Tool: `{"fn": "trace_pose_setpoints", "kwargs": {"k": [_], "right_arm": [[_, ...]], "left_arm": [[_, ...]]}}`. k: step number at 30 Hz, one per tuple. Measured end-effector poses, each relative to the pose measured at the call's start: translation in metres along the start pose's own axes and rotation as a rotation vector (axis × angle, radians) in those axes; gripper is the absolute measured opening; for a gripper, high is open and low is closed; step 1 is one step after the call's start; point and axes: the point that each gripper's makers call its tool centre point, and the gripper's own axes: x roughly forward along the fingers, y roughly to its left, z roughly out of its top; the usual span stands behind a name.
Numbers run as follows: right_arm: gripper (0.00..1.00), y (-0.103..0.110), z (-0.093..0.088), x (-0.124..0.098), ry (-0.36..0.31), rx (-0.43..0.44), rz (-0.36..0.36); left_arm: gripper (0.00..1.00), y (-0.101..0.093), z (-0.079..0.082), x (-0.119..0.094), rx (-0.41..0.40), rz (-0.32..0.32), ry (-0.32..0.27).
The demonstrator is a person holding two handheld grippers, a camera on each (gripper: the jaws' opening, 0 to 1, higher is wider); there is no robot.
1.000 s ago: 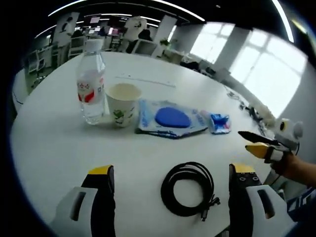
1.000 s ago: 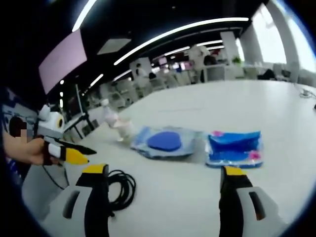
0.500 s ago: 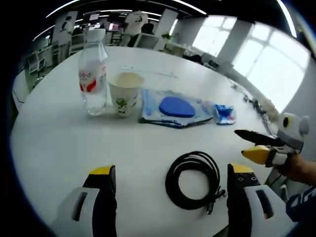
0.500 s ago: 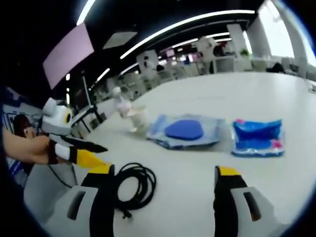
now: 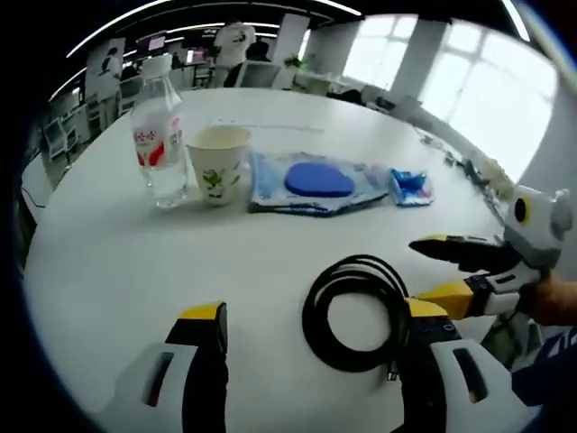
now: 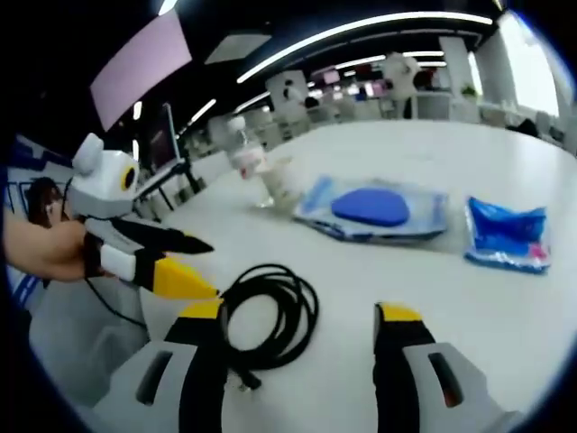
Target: Arrange the tabletop items into an orderly group along one side of the table until the central work area is clear of visible clutter.
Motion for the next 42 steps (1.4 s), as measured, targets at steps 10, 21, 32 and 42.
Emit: {"fn": "trace_pose_setpoints", "kwargs": {"k": [10,21,32,42], "right_arm": [[0.54,0.011,-0.015,0.008,0.044,-0.073,-0.012],[0.42,0.014,-0.025,0.019,0.106,-0.08,-0.028],[0.17,0.008,-0.029,0.023,0.148,-0.136,-0.074],[0.07,0.01,-0.027,0.02,0.181,-0.137,-0.09]], "left_arm": [[0.56,0.0,-0.01,0.001,0.072,0.035,0.023],[0.33,-0.005,-0.02,0.006,0.113,0.047,0.052],[0.21,-0.006,-0.037,0.014,0.019,0.023,0.089],[0.11,0.003,-0.04,0.012,-0.061,0.018,0.117]]}}
